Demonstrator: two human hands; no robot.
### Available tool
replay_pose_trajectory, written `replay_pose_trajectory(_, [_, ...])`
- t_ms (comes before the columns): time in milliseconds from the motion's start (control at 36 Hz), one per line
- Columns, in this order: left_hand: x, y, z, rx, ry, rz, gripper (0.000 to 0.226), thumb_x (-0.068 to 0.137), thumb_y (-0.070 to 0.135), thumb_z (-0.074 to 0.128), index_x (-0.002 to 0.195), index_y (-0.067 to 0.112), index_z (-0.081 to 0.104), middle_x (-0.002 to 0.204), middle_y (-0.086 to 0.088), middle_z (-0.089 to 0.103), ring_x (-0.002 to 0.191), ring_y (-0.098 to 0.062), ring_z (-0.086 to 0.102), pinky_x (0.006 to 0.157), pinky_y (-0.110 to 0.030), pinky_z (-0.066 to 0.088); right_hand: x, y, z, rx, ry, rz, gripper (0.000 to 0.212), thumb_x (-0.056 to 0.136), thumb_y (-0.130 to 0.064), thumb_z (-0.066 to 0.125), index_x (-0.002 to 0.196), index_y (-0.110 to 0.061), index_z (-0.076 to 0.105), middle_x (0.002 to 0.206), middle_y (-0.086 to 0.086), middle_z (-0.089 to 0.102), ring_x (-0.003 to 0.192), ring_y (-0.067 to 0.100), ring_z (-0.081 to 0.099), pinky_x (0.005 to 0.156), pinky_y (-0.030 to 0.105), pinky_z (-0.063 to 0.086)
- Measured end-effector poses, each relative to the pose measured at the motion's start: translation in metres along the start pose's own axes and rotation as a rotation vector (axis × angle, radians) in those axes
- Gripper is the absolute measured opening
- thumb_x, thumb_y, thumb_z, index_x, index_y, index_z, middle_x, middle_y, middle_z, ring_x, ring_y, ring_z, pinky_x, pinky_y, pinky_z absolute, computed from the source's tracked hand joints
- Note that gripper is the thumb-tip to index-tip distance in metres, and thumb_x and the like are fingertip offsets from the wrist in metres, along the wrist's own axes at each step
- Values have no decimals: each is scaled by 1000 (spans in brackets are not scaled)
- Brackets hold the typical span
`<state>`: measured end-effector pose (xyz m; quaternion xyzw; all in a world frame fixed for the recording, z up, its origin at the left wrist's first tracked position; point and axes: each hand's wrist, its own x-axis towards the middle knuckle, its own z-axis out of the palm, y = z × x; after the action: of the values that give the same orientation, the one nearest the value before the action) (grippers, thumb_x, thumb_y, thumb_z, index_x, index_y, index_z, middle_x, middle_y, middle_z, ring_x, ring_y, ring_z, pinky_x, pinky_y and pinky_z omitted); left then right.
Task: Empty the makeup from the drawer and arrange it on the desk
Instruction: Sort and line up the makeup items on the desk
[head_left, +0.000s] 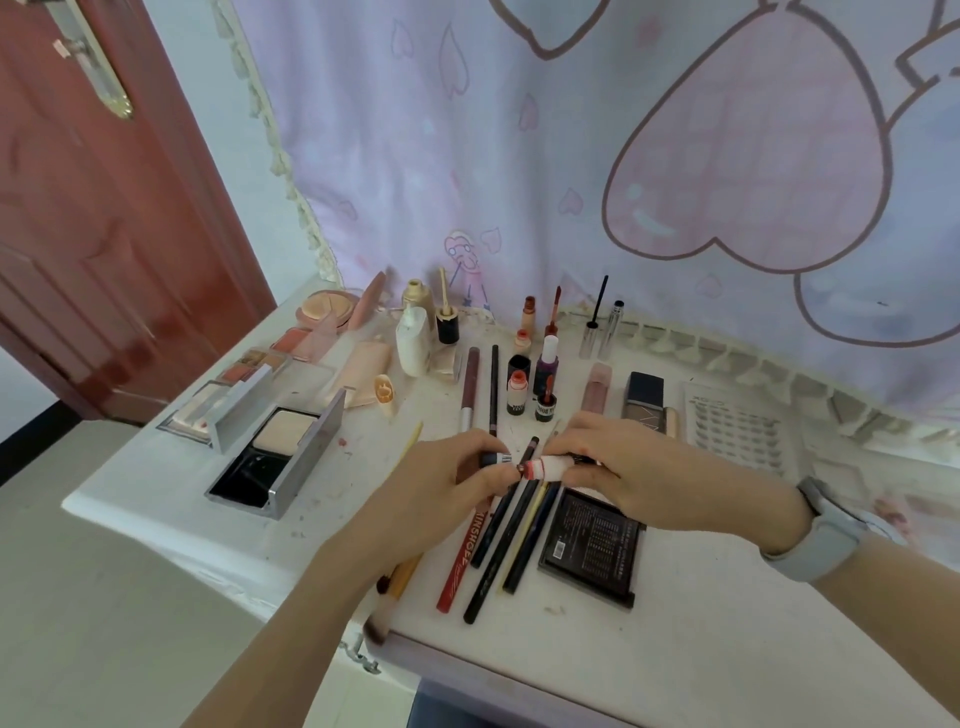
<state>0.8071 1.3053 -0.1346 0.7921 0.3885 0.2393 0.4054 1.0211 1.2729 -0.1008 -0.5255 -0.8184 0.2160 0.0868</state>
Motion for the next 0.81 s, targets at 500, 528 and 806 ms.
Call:
replay_pose_trajectory(500, [18, -8, 3, -773, 389, -228, 17, 90, 30, 54, 95, 16, 63, 79, 0, 73, 74, -13, 69, 64, -19, 54, 22, 15, 26, 378, 622, 267, 16, 85, -28, 62, 98, -31, 53, 81, -19, 56, 73, -2, 53, 67, 3, 38])
replay_pose_trajectory(528, [19, -9, 5, -705, 393, -213, 16, 91, 30, 54, 97, 18, 62, 83, 0, 74, 76, -13, 70, 65, -19, 54, 25, 14, 30, 362, 624, 267, 16, 85, -29, 62, 98, -32, 53, 81, -21, 56, 73, -2, 52, 66, 5, 39])
replay_pose_trajectory(806, [27, -14, 7, -135, 518, -143, 13, 84, 36, 64, 97, 33, 65, 87, 17, 67, 80, 2, 61, 67, -8, 44, 50, 8, 52, -117, 628, 267, 23, 87, -34, 60, 104, -20, 66, 99, -1, 66, 92, 19, 51, 75, 29, 37])
